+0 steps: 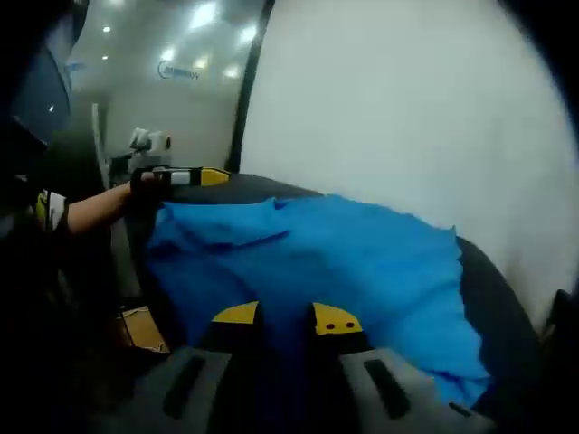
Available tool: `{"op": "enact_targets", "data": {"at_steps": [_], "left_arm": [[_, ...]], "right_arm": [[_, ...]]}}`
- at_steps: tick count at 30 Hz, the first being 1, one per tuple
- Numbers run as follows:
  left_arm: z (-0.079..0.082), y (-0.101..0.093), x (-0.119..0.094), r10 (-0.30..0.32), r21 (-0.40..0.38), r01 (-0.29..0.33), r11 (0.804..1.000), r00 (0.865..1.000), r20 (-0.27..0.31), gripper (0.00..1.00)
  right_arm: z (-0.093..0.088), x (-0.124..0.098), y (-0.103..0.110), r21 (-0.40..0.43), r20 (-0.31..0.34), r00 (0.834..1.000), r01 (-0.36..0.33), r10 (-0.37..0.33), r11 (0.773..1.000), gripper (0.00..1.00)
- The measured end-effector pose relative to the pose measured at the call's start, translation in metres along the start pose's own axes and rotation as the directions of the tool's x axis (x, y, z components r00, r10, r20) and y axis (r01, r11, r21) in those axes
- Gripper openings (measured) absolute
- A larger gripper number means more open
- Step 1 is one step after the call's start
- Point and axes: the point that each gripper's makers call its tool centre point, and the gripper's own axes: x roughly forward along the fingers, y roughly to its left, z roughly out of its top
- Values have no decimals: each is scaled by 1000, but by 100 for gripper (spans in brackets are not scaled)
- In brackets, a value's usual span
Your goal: Spread out the cloth and fold it
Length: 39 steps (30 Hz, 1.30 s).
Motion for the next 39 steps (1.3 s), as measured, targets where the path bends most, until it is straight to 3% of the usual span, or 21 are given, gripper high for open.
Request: {"op": "enact_targets", "data": {"at_steps": [3, 6, 10, 13, 15, 17, 20, 22, 24, 26, 29, 32, 34, 36, 37, 38, 39], "left_arm": [[1, 0, 0, 1, 2, -1, 1000, 1000, 3, 19], [2, 0, 0, 1, -2, -1, 1000, 1000, 9, 19], [2, 0, 0, 1, 0, -1, 1000, 1000, 11, 19], [1, -1, 1, -5, 8, 4, 1000, 1000, 7, 19], [1, -2, 2, -9, 18, 9, 1000, 1000, 5, 19], [0, -4, 2, -14, 27, 14, 1000, 1000, 3, 19], [0, -5, 2, -18, 36, 18, 999, 1000, -1, 19], [-1, -4, 2, -14, 41, 14, 999, 1000, -4, 19], [-2, -4, 2, -9, 46, 9, 999, 1000, -8, 19], [-3, -3, 3, -4, 53, 5, 999, 1000, -14, 19], [-6, -4, 5, 1, 68, 2, 998, 999, -32, 19], [-10, -6, 6, 5, 91, 0, 996, 999, -52, 19], [-11, -7, 7, 5, 106, 1, 994, 998, -60, 19], [-12, -7, 6, 7, 115, 0, 993, 998, -62, 19], [-12, -6, 6, 10, 116, -3, 993, 998, -62, 19], [-11, -6, 6, 13, 117, -6, 993, 998, -61, 19], [-11, -5, 5, 15, 116, -8, 993, 998, -59, 19]], "right_arm": [[15, -27, -49, 14, 29, 987, 160, -161, 987, 18], [-9, -55, -92, 3, -81, 948, 308, -306, 952, 19], [-50, -74, -107, -24, -206, 918, 341, -338, 940, 19], [-60, -78, -120, 3, -233, 897, 387, -375, 922, 18], [-54, -76, -127, 91, -198, 907, 394, -372, 914, 19], [-54, -71, -127, 184, -187, 930, 349, -316, 919, 20], [-69, -66, -126, 261, -231, 944, 295, -237, 919, 19], [-69, -62, -121, 387, -193, 960, 264, -203, 883, 14], [-65, -66, -116, 449, -161, 968, 245, -191, 860, 9], [-61, -73, -117, 380, -150, 967, 250, -207, 891, 7], [-55, -85, -115, 194, -146, 957, 275, -250, 942, 7], [-54, -91, -107, 1, -169, 946, 282, -278, 959, 6], [-53, -94, -103, -191, -180, 933, 278, -312, 941, 6], [-53, -96, -98, -441, -181, 922, 235, -343, 866, 5], [-56, -94, -91, -522, -187, 925, 192, -331, 831, 5], [-58, -93, -85, -567, -193, 927, 162, -321, 808, 2], [-61, -94, -81, -545, -191, 930, 165, -313, 822, 1]]}}
